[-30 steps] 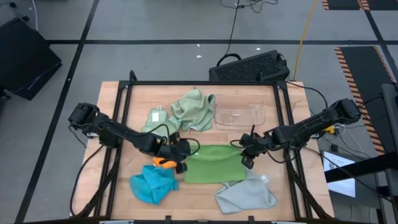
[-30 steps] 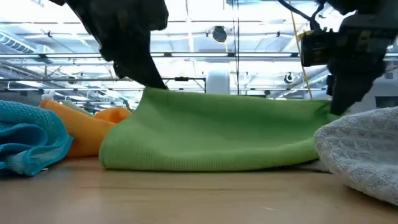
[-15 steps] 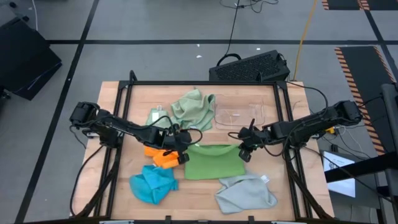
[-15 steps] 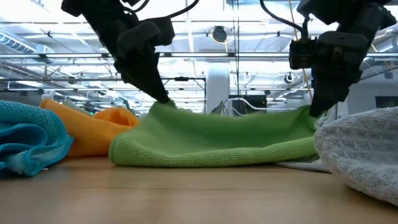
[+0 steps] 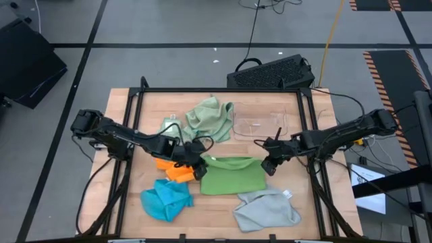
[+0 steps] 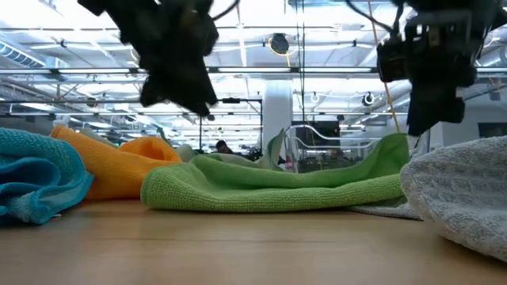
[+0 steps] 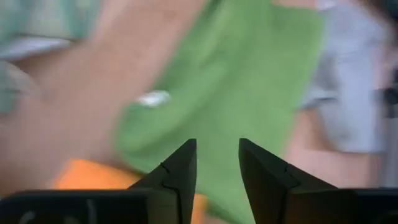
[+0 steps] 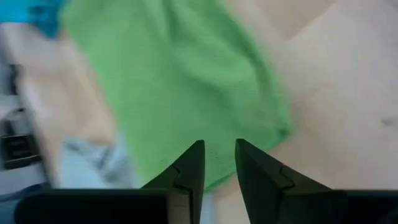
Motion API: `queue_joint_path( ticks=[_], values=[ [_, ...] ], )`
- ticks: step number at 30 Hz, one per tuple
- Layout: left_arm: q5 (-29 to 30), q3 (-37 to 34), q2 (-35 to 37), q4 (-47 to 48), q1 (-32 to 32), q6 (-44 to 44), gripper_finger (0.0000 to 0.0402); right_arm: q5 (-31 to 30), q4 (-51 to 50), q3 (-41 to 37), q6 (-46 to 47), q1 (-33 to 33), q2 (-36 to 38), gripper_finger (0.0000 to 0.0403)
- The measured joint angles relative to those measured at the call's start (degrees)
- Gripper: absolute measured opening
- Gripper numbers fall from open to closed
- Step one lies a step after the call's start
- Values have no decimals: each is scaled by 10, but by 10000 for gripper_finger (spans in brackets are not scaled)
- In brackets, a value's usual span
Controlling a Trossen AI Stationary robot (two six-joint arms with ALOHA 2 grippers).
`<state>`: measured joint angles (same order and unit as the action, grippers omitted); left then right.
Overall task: Fold microfiber towels
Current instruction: Fold the green microfiber cloth
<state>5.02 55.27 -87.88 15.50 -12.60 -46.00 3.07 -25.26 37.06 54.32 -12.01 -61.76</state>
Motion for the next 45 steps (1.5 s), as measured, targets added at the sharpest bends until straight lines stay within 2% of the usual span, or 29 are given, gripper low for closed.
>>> queue_joint_path(
  ticks=[3,8,12,16,22,25,31,34,40,45],
  values=[
    [-1,0,-2,-18,-38,-24,111,6,17,0,27,-24,21,84],
    [41,-1,-25,-18,-99,-87,95,-10,40,0,78,-69,25,84],
    [77,1,-48,-53,-137,-96,93,-47,60,0,103,-102,7,84],
    [107,0,-100,-78,-158,-79,93,-61,100,0,79,-119,-33,70],
    [69,-1,-165,-98,-154,-108,93,-59,105,0,88,-125,-125,25],
    [44,0,-180,-106,-155,-128,93,-27,109,0,92,-125,-162,6],
    [24,1,-190,-131,-163,-147,92,6,94,0,108,-135,-205,5],
    [10,-1,-188,-157,-166,-143,92,30,92,0,119,-137,-205,6],
    [4,-1,-157,-233,-166,-127,92,21,43,0,118,-149,-140,6],
    [36,6,-106,-223,-165,-99,92,14,14,0,59,-153,-65,6]
  ],
)
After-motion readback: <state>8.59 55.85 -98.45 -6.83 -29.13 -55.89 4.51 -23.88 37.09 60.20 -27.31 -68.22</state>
